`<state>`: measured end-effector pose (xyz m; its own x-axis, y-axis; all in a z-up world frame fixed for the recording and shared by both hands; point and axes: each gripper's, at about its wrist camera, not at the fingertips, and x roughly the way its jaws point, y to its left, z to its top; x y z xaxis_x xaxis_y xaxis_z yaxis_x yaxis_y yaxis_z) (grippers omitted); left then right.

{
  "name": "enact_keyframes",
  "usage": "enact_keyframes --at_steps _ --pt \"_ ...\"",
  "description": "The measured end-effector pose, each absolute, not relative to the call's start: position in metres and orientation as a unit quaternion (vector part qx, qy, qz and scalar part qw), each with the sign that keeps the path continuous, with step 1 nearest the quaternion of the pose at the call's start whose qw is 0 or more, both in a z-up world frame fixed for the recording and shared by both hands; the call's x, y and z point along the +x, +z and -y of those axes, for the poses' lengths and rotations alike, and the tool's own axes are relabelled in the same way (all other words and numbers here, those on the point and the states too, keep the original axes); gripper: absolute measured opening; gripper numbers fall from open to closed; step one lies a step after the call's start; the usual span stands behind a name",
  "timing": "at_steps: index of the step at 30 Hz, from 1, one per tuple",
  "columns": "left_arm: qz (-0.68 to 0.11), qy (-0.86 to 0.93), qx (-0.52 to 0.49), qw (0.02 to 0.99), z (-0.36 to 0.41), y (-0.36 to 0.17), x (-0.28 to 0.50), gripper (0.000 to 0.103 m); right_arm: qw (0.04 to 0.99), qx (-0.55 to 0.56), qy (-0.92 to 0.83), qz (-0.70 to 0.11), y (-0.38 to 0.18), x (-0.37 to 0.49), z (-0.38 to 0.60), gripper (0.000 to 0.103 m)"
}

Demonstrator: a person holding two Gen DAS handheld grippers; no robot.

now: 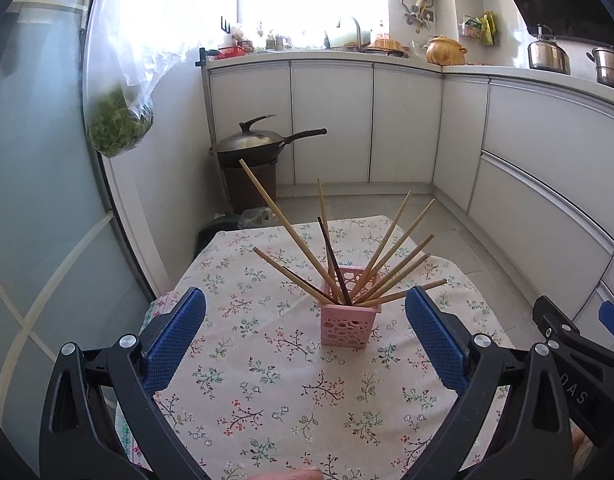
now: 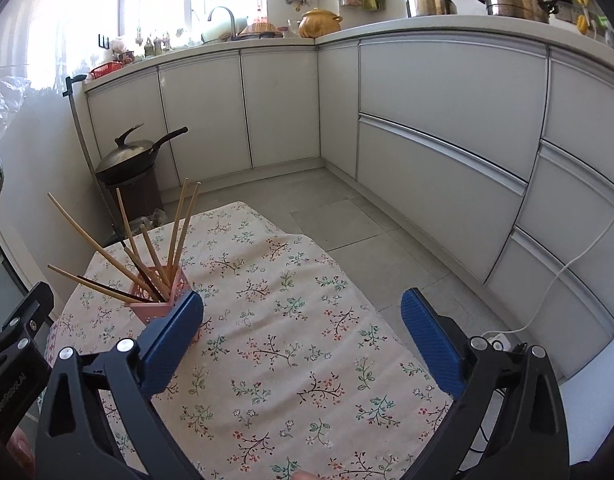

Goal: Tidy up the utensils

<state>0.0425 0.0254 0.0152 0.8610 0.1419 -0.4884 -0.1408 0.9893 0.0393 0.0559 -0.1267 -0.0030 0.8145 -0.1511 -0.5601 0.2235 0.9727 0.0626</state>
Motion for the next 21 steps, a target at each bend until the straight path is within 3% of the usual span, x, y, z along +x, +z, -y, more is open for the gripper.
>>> enact_keyframes --at_steps 21 --pt "-0.252 0.075 0.003 0.965 -0.0236 0.0130 0.0452 0.096 0.950 0.067 -0.099 -0.287 -0.0042 0.0566 0.1295 0.096"
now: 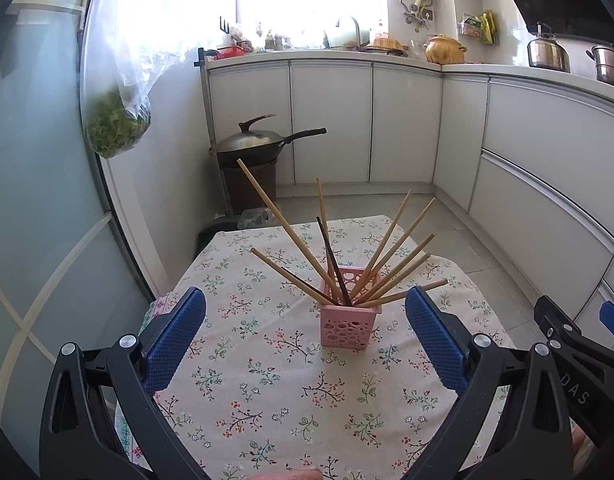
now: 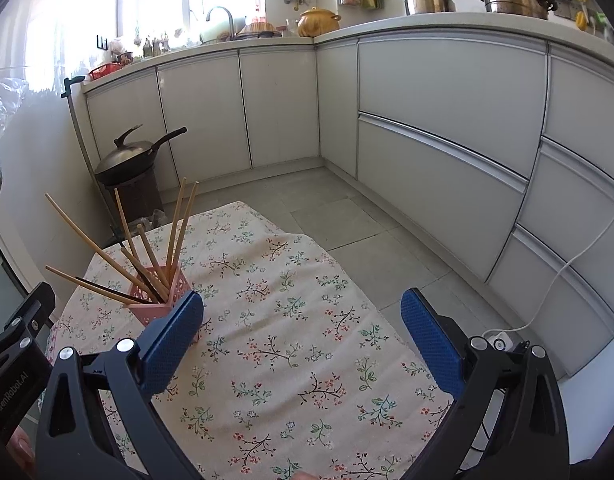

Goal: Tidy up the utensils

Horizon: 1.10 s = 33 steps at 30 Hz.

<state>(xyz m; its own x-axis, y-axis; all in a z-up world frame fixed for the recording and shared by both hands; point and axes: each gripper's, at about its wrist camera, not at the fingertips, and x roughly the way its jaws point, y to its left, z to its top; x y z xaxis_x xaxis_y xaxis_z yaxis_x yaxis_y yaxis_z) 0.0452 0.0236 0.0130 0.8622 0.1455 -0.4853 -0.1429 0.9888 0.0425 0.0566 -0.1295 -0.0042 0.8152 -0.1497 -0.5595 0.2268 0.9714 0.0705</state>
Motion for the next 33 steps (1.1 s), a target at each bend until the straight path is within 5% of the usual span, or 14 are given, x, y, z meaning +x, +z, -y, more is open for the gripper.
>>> enact_keyframes --at_steps 33 --pt "-0.260 0.075 0.009 0.963 -0.0226 0.0081 0.0468 0.096 0.948 0.071 -0.099 -0.295 -0.0050 0.0590 0.1311 0.096"
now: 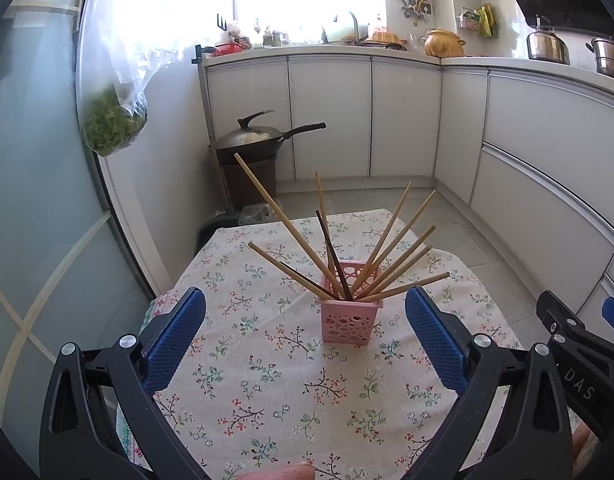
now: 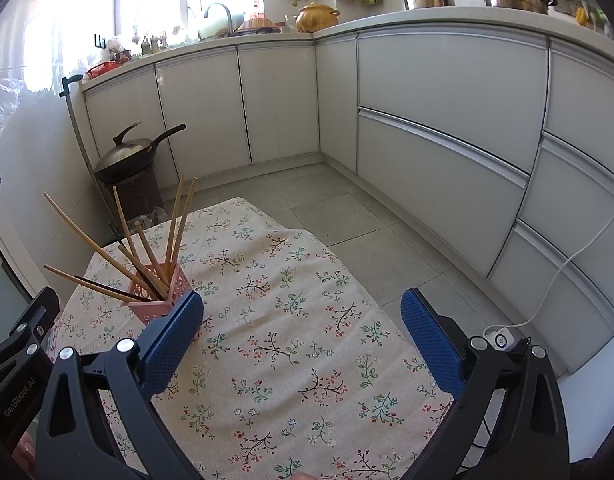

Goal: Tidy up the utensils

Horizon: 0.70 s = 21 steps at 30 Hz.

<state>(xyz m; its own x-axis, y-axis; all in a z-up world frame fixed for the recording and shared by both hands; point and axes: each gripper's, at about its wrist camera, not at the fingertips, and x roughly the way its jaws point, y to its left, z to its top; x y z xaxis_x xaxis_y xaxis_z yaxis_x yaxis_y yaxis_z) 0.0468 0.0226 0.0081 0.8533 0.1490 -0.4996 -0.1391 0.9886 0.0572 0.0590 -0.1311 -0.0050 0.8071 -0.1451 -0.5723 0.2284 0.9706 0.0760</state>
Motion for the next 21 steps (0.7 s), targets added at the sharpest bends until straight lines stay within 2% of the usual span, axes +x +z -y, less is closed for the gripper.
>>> enact_keyframes --at_steps 21 --pt "-0.264 0.079 0.009 0.961 -0.0251 0.0070 0.0492 0.096 0.946 0.070 -0.100 -0.299 -0.0084 0.0597 0.1314 0.096"
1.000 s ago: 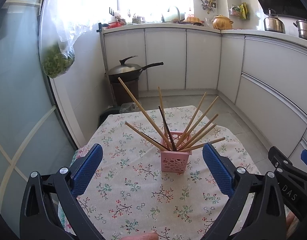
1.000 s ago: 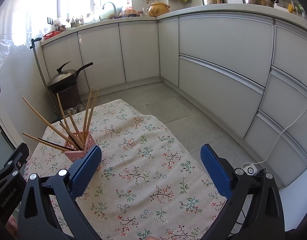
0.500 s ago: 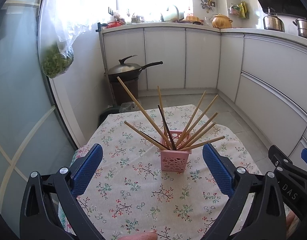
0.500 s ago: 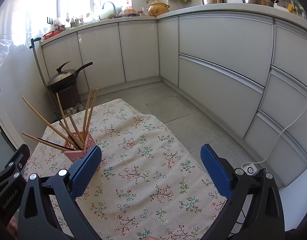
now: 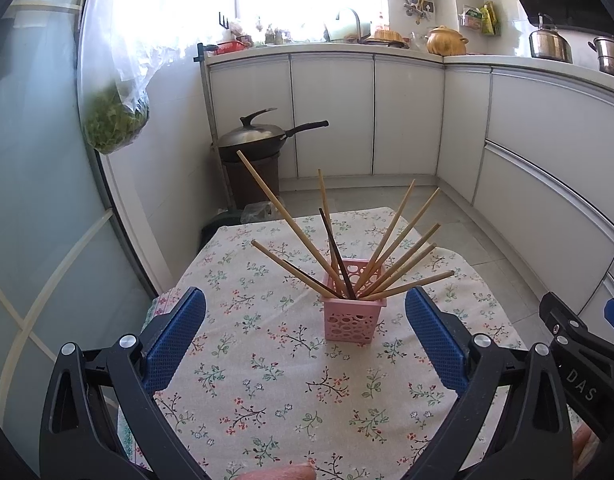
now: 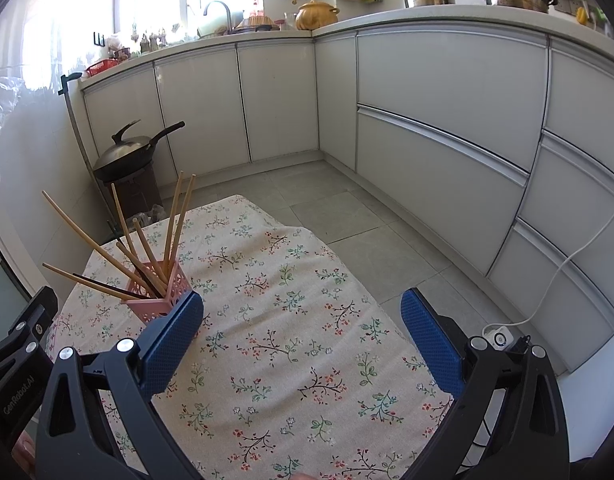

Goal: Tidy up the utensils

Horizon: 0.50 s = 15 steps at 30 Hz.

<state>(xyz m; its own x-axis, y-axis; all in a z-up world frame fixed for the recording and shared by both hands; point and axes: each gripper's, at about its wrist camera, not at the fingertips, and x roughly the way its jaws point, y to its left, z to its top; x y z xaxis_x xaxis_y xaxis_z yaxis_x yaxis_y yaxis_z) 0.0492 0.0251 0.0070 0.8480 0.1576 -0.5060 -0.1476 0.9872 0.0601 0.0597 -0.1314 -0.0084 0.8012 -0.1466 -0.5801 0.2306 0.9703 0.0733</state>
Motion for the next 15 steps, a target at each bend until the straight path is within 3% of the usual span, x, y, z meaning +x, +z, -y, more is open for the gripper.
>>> enact_keyframes --at_steps 7,15 --pt "-0.263 0.090 0.018 0.961 -0.0233 0.0051 0.0500 0.095 0.945 0.068 -0.101 -0.304 -0.0102 0.0617 0.1319 0.096" --pt "-0.263 0.090 0.020 0.960 -0.0249 0.0029 0.0519 0.081 0.942 0.071 -0.102 -0.313 -0.0136 0.0638 0.1316 0.096"
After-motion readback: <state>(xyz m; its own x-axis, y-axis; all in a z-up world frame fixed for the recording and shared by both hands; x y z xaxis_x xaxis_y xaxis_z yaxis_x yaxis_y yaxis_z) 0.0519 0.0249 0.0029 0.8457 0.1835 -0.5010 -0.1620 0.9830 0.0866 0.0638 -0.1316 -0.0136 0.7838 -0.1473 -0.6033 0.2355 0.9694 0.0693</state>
